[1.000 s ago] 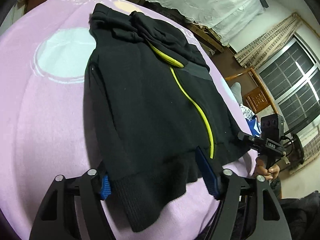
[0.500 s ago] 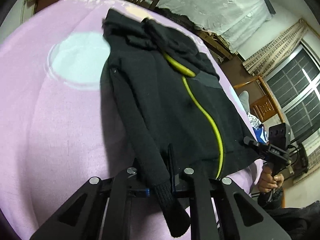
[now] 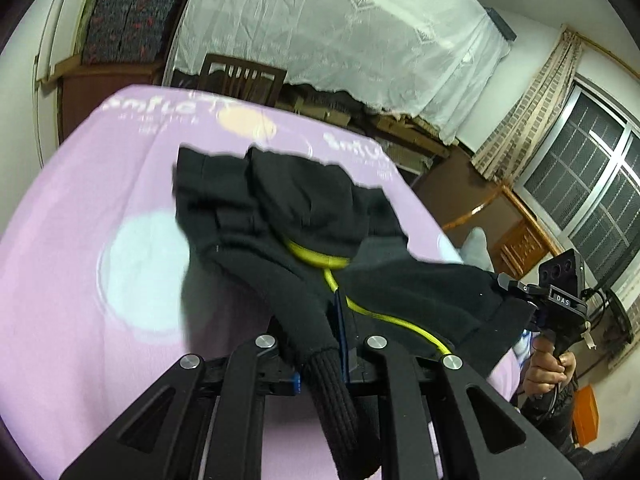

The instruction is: Fold large clothes

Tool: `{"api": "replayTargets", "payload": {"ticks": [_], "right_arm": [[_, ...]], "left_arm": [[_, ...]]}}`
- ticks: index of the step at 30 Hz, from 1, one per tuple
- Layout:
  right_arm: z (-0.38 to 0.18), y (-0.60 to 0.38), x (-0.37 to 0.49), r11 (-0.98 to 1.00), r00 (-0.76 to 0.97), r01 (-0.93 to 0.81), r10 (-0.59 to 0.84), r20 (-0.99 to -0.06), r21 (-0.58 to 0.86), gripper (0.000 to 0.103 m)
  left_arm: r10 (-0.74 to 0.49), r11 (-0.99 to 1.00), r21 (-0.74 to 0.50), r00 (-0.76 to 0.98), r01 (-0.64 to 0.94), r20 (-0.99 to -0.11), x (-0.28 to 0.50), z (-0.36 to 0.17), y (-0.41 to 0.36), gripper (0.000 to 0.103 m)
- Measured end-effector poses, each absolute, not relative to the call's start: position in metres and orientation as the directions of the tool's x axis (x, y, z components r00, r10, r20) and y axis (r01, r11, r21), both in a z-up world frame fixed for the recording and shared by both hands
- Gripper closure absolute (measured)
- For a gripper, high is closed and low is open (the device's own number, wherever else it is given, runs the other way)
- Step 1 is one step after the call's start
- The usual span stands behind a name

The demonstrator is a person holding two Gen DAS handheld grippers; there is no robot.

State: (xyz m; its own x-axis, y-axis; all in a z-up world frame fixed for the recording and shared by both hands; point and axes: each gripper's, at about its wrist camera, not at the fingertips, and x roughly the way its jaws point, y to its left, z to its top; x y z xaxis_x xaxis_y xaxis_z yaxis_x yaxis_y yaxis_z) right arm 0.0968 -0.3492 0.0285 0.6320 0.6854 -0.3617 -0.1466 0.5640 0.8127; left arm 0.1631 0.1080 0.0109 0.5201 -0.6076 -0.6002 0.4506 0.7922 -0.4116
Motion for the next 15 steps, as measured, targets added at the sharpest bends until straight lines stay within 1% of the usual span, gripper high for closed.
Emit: {"api": "replayTargets", "payload": {"ticks": [7,12,15], "right_arm": [[0.050,-0.362,0.161,0.552,0.676,-0.126,0.656,-0.336,0.824,0.090],[0.046,-0.374,0.215,0.540,0.698,-0.069,0.627,-0.346,0.839,0.090],[0.035,-0.378,0.252,0.536,0.702,-0.026,0.611,-0.366,0.844,0.090]], "left_arm": [[-0.578,0.816,-0.416,0.559,0.402,-0.594,0.229,0.035,0.098,0.090],[-0.555,0.832,-0.419,0.567,0.364,-0.609,0.282,0.033,0.087,0.090],[-0.537,0.843,-0.415,0.565,0.341,-0.627,0.314,0.024,0.079,0.090]]}}
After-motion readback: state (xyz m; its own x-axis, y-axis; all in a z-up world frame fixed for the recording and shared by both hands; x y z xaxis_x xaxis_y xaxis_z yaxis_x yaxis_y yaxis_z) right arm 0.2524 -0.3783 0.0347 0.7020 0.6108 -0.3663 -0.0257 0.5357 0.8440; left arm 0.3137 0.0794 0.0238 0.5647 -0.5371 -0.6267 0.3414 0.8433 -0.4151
